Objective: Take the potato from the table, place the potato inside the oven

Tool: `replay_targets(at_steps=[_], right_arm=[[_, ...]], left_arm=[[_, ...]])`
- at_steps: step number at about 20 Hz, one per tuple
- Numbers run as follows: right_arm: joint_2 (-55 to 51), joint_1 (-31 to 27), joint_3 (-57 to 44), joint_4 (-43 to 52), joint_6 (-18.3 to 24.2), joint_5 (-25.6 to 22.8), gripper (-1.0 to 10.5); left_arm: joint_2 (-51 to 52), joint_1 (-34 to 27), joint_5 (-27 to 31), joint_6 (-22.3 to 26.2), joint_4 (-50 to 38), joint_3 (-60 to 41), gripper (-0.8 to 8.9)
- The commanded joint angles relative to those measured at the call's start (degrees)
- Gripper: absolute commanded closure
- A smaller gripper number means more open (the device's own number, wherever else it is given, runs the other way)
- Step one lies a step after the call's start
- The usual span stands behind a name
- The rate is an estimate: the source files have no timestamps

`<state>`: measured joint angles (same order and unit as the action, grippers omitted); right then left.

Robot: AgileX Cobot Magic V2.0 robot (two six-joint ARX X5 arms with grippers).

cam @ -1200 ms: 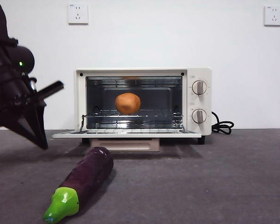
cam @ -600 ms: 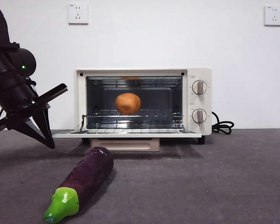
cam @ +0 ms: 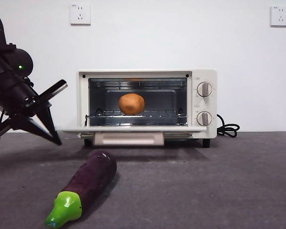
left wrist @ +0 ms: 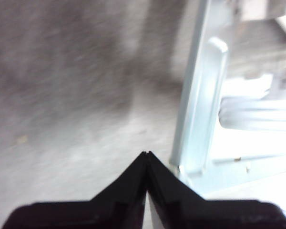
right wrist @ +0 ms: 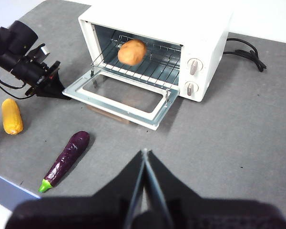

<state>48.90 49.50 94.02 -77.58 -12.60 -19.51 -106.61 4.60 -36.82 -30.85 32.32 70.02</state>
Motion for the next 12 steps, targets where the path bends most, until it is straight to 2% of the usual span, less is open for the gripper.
replay_targets(at_steps=[1, 12], right_arm=[[-0.04, 0.04, -0.11, -1.22, 0.17, -0.02, 9.5], [-0.04, 0.04, -0.11, -1.22, 0.17, -0.07, 9.5]], left_arm=[[0.15, 0.28, -4.68, -1.22, -2.03, -0.07, 8.21], [1.40, -1.27, -8.63, -3.76, -5.33, 0.20, 8.21]])
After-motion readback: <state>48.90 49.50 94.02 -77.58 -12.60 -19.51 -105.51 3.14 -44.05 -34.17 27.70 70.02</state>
